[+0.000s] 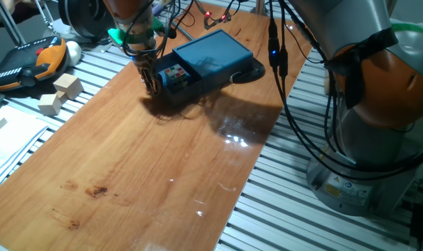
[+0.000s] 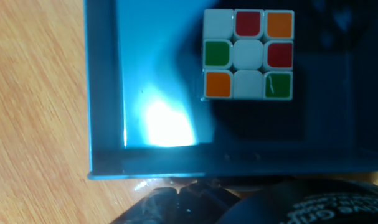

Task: Grasp the handle and close the drawer

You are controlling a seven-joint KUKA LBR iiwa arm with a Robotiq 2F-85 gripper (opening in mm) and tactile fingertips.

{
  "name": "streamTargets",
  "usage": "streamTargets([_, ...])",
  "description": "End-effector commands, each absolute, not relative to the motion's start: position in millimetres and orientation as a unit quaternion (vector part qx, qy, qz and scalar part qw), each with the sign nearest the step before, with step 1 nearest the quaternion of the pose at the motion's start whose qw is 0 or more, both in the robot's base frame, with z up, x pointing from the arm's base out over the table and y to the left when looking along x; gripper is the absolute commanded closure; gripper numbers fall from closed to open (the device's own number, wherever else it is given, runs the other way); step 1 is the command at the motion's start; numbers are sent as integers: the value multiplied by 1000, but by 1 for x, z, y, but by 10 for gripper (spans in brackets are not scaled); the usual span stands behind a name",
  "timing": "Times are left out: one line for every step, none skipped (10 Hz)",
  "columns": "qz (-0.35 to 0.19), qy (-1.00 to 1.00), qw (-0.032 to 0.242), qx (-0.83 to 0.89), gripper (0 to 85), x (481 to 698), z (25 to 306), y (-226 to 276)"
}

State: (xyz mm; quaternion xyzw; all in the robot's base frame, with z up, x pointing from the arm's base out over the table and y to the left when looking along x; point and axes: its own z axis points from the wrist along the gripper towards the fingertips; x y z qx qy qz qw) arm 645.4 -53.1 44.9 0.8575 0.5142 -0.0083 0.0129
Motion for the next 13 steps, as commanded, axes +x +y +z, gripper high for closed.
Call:
streamTargets([-8,514,13,858,427,645,45,-54])
streamTargets([-9,515,12,857,467,645,46,-54])
streamTargets([-10,516,12,856,530,645,47,-55])
streamTargets([-10,518,13,856,630,645,47,-55])
streamTargets([-10,520,13,854,773,645,47,-56])
streamTargets([-10,521,13,853,827,645,47,-56])
streamTargets([-11,523,13,852,827,645,48,-57])
streamTargets([-10,524,13,852,827,645,49,-58])
streamTargets([-10,525,13,851,827,644,50,-59])
streamTargets([-10,527,13,850,827,644,51,-60])
streamTargets([-11,527,13,850,827,644,52,-61])
streamTargets([-11,529,13,849,827,644,52,-62])
streamTargets([-10,529,14,848,827,643,51,-63])
